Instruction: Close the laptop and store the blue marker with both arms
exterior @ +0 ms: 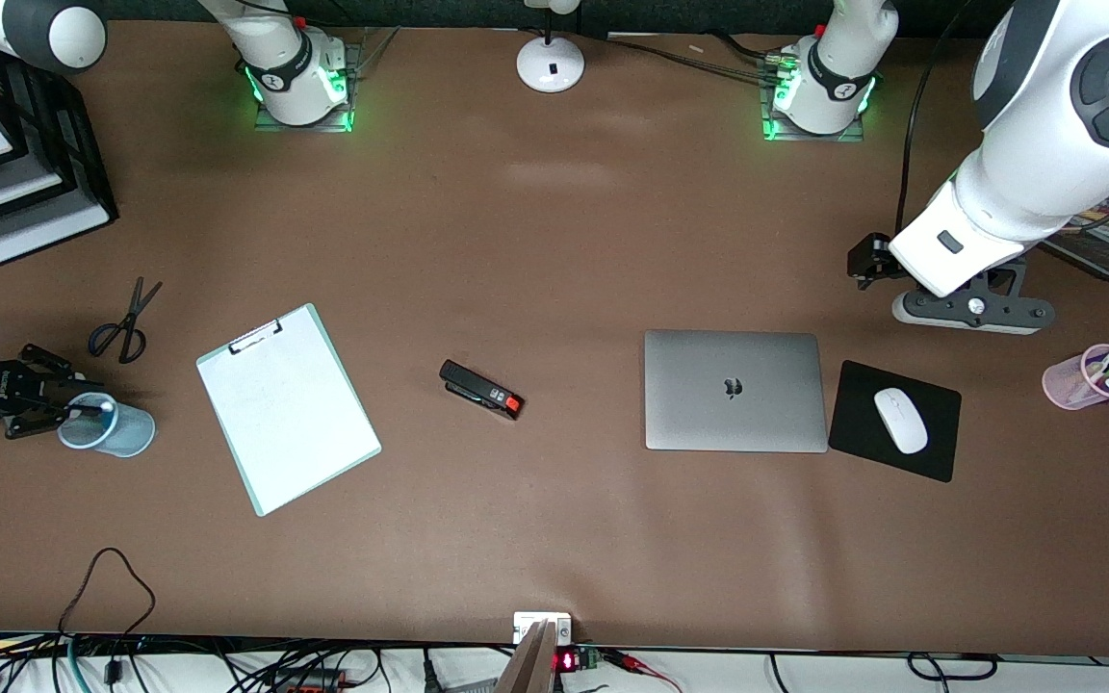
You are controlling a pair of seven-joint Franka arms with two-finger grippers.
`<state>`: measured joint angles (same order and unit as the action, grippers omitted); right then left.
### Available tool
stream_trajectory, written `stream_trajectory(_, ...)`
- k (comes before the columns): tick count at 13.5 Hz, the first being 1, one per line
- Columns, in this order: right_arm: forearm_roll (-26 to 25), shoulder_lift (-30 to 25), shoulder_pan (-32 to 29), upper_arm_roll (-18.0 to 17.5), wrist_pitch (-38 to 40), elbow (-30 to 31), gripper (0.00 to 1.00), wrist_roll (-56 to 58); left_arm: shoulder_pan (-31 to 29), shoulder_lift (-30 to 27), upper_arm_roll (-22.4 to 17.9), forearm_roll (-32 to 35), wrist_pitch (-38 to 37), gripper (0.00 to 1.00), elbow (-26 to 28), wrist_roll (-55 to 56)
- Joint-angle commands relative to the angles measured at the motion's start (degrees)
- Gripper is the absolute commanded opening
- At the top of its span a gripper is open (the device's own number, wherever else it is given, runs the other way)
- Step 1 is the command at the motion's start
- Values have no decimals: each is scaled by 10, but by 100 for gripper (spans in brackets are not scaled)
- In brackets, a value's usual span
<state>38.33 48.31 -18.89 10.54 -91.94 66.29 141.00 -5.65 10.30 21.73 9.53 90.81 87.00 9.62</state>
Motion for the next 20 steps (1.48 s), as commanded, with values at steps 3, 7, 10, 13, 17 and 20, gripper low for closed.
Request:
stream_trajectory(3,-26,-60,4,-8,13,12,100,-111,-1,-2,2,17,3,100,2,-11)
stream_trajectory(7,-61,-132,36,-8,13,48,100,-232,-2,-2,1,17,3,100,-3,-12)
stream_trajectory(10,-91,-177,62,-8,17,59,100,-333,-8,-2,-1,17,1,100,-22,-12)
stream_trajectory(13,-139,-216,90,-8,18,78,100,-447,-24,-5,0,16,-5,100,-33,-10)
stream_trajectory(17,-185,-233,122,-6,17,85,100,-605,-44,-24,2,10,-57,100,-28,-14)
stream_trajectory(20,-208,-265,147,-6,12,117,100,-769,-52,-50,4,7,-54,100,-10,-48)
